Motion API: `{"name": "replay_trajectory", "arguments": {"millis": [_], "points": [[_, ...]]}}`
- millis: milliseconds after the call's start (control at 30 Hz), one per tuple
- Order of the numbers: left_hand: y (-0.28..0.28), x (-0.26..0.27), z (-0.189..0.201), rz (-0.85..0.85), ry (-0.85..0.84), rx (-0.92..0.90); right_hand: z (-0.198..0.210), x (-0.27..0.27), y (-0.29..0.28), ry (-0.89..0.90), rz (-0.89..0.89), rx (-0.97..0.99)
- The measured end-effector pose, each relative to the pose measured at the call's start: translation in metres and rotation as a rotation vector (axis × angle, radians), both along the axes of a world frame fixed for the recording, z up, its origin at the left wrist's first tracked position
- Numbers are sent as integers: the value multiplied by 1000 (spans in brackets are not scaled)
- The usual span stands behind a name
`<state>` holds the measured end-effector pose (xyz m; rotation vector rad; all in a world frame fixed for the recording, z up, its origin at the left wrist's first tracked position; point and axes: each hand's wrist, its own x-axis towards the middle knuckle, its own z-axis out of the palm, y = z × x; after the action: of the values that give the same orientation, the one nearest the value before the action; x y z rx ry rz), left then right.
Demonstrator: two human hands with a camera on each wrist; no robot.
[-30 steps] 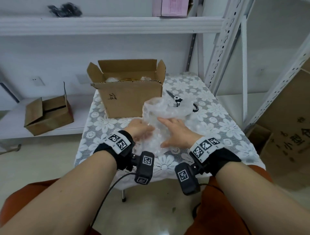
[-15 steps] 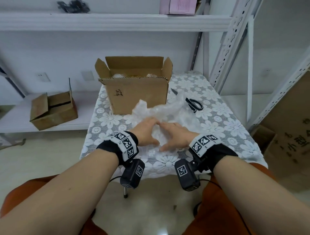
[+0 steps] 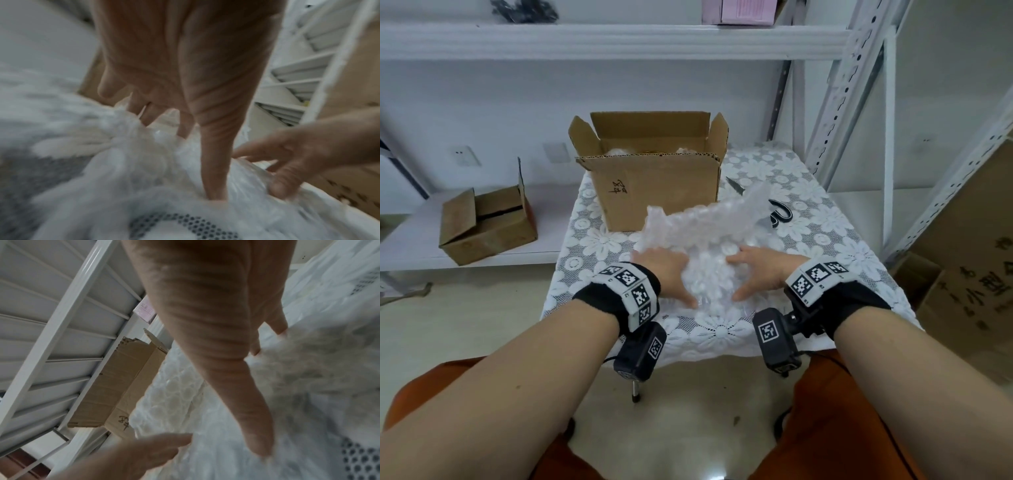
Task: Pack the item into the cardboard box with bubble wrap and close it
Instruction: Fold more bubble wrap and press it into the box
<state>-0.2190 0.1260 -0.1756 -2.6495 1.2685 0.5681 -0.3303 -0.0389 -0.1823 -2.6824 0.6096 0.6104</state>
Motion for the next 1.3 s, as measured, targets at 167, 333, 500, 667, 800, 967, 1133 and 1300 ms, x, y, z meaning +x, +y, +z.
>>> {"name": "replay_trajectory", "arguments": {"millis": [167, 333, 500, 667, 800, 967, 1133, 1300], "points": [[-17, -16, 12, -267, -292, -685, -3, 3, 12, -3, 10, -100], [-31, -7, 12, -163, -364, -721, -7, 1, 15, -13, 56, -105], [-24, 8, 6, -48, -380, -464, 4, -8, 16, -117, 10, -131], [-23, 6, -2, -167, -290, -446, 24, 9, 32, -801, 165, -681], [-26, 5, -11, -215, -267, -411, 22, 23, 36, -509, 327, -658], [-6, 8, -23, -164, -67, -333, -5, 14, 33, -278, 199, -411], [0, 6, -19, -97, 30, -146, -16, 8, 17, -234, 105, -257], [3, 0, -10, -49, 116, -47, -24, -2, -1, -111, 35, -222]]}}
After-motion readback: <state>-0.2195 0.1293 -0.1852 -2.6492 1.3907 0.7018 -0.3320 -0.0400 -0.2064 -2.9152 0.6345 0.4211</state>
